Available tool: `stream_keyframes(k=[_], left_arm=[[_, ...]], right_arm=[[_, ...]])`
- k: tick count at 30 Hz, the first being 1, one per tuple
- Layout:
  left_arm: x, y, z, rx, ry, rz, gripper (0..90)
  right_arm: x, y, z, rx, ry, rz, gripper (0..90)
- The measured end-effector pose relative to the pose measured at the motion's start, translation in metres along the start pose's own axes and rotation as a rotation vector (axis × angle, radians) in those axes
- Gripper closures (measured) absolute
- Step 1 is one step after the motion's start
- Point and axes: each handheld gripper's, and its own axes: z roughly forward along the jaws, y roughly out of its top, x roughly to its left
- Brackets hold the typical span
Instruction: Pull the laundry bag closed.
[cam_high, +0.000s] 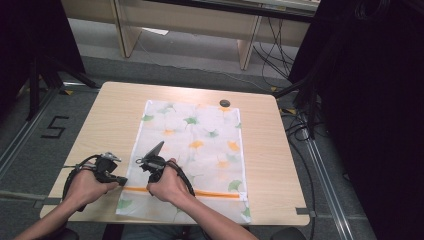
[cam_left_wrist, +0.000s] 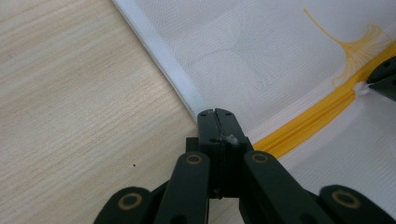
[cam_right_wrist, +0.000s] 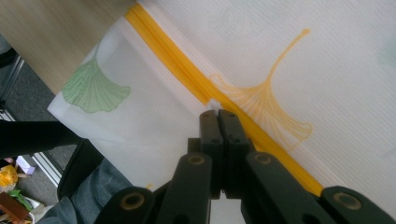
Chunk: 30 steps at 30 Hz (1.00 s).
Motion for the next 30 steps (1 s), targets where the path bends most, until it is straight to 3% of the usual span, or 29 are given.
stream_keyframes(k=[2,10,12,14,17,18,19,20,24,25,30], left_arm=[[-0.0001,-0.0001,0.0,-0.002,0.002,-0.001,89.9],[-0.0008,-0.0003,0.0007,-0.014,0.0,-0.015,89.9],[-0.0008,-0.0003,0.0005,-0.012,0.001,-0.012,89.9],[-0.0008,-0.0002,0.0006,-0.012,0.001,-0.013,90.0],[-0.001,-0.0003,0.0006,-0.013,0.001,-0.013,89.9],[-0.001,-0.0003,0.0006,-0.013,0.001,-0.013,89.9],[-0.0009,-0.0003,0.0005,-0.012,0.002,-0.011,89.9],[-0.0012,-0.0003,0.0008,-0.016,0.002,-0.017,89.9],[-0.0008,-0.0003,0.0007,-0.013,-0.001,-0.013,89.9],[-0.0009,-0.0004,0.0007,-0.014,0.001,-0.015,89.9],[-0.0008,-0.0003,0.0006,-0.013,0.0,-0.015,90.0]], right_arm=[[-0.0021,-0.0003,0.0003,-0.015,0.001,-0.029,90.0],[-0.0012,-0.0015,-0.0013,0.004,0.005,0.011,90.0],[-0.0046,-0.0018,-0.0011,-0.01,-0.005,-0.025,90.0],[-0.0028,-0.0027,-0.0025,0.004,0.001,0.014,90.0],[-0.0068,-0.0037,-0.002,-0.008,-0.007,-0.02,90.0],[-0.0043,-0.0043,-0.0028,0.008,-0.004,0.022,90.0],[-0.0041,-0.0046,-0.0034,0.016,-0.003,0.031,90.0],[-0.0057,-0.0046,-0.0031,0.002,-0.001,0.006,90.0],[-0.0081,-0.0052,-0.0032,-0.005,-0.011,-0.018,90.0],[-0.0057,-0.0057,-0.0039,0.008,-0.002,0.021,90.0],[-0.0083,-0.0062,-0.0058,0.011,-0.005,0.005,90.0]])
